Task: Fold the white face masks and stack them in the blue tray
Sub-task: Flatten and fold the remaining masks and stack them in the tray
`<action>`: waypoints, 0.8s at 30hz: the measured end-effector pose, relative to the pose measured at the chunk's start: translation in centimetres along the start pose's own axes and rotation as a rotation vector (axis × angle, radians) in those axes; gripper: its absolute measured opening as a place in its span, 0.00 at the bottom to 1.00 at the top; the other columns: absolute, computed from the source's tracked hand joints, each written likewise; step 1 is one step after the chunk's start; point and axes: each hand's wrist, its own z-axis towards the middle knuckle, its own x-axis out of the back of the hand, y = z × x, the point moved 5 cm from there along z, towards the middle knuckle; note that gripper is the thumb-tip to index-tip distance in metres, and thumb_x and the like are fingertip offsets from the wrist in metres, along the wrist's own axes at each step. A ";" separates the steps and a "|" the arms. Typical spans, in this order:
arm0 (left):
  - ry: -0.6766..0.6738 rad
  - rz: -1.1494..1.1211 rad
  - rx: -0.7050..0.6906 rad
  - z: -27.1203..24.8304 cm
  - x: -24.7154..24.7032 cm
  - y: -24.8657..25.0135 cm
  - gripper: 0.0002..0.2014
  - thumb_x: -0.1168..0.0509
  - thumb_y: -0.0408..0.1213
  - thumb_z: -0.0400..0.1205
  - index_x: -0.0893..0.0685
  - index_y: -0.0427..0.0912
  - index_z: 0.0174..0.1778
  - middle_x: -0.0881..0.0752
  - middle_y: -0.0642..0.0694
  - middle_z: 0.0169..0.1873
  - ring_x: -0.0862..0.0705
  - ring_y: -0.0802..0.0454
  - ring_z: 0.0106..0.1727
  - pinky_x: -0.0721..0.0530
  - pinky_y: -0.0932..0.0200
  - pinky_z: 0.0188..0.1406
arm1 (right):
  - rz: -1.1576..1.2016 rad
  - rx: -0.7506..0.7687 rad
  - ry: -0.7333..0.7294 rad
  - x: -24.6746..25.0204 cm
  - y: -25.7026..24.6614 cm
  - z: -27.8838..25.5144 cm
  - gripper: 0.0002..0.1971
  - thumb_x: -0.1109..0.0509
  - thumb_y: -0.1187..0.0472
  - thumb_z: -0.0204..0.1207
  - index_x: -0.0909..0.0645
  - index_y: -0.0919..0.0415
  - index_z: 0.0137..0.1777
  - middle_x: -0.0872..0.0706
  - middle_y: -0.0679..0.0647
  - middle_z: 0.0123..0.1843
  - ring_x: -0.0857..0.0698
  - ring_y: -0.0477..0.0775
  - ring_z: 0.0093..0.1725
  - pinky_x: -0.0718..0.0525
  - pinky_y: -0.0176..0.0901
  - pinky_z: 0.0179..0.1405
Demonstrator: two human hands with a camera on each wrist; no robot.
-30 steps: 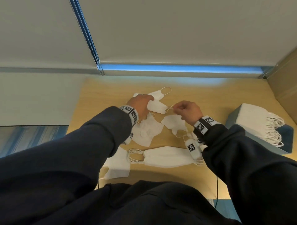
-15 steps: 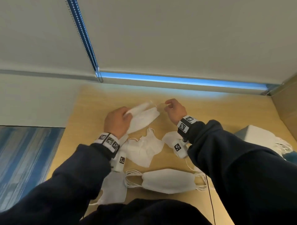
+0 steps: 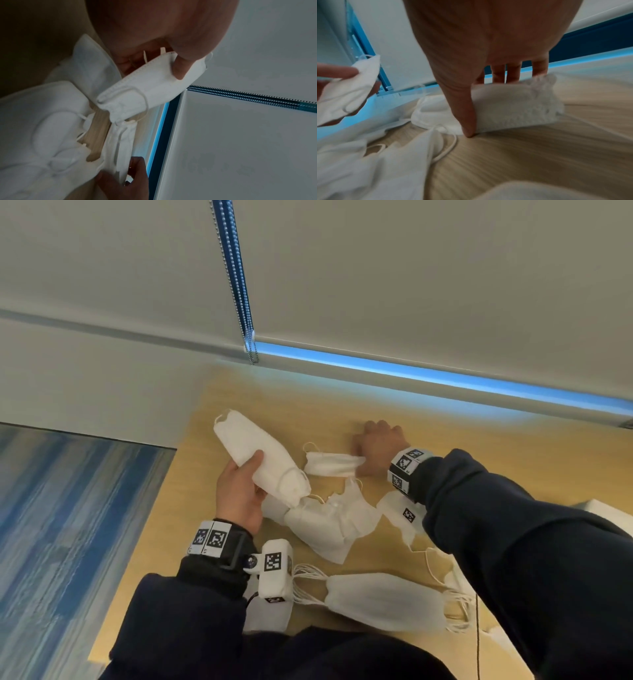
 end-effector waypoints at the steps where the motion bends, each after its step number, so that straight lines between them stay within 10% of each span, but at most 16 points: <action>1: -0.001 -0.022 0.014 -0.2 0.1 -0.1 0.09 0.32 0.34 0.87 0.14 0.46 0.61 0.10 0.43 0.62 0.12 0.42 0.64 0.13 0.43 0.63 | 0.035 -0.004 -0.002 -0.2 0.4 -0.4 0.22 0.23 0.42 0.69 0.23 0.48 0.59 0.22 0.53 0.61 0.24 0.59 0.61 0.25 0.56 0.62; 5: -0.040 -0.081 0.017 -1.1 0.3 -0.1 0.09 0.34 0.29 0.87 0.13 0.43 0.59 0.10 0.41 0.61 0.11 0.44 0.61 0.14 0.48 0.59 | 0.514 -0.164 0.009 -0.5 2.9 -3.0 0.35 0.15 0.55 0.67 0.33 0.54 0.67 0.16 0.57 0.56 0.16 0.59 0.49 0.17 0.50 0.44; 8: -0.074 -0.058 -0.046 -2.0 0.3 0.2 0.09 0.31 0.24 0.83 0.11 0.41 0.56 0.08 0.40 0.58 0.10 0.41 0.61 0.13 0.46 0.61 | 0.763 -0.279 0.104 0.2 4.8 -5.8 0.43 0.11 0.49 0.62 0.31 0.52 0.74 0.19 0.53 0.59 0.19 0.58 0.54 0.21 0.48 0.49; 12: -0.033 0.092 -0.245 -3.4 0.3 1.2 0.06 0.25 0.24 0.79 0.09 0.37 0.47 0.06 0.43 0.45 0.07 0.46 0.51 0.12 0.50 0.56 | 1.179 -0.405 0.205 0.8 5.5 -10.6 0.31 0.26 0.33 0.74 0.19 0.59 0.64 0.15 0.54 0.58 0.15 0.57 0.53 0.18 0.51 0.53; 17: -0.129 0.143 -0.289 -5.5 -0.9 1.6 0.06 0.28 0.28 0.83 0.08 0.40 0.51 0.06 0.45 0.50 0.08 0.47 0.54 0.10 0.55 0.49 | 1.570 -0.473 0.216 -1.0 5.1 -15.6 0.09 0.23 0.56 0.78 0.16 0.62 0.46 0.10 0.65 0.51 0.13 0.62 0.45 0.17 0.52 0.45; 24: -0.408 0.745 -0.769 -11.1 -4.8 6.3 0.06 0.25 0.35 0.81 0.08 0.52 0.48 0.07 0.53 0.44 0.11 0.53 0.46 0.13 0.51 0.50 | 1.689 -0.312 0.254 -0.3 3.7 -20.1 0.11 0.23 0.62 0.78 0.15 0.65 0.58 0.08 0.60 0.51 0.09 0.62 0.45 0.11 0.49 0.35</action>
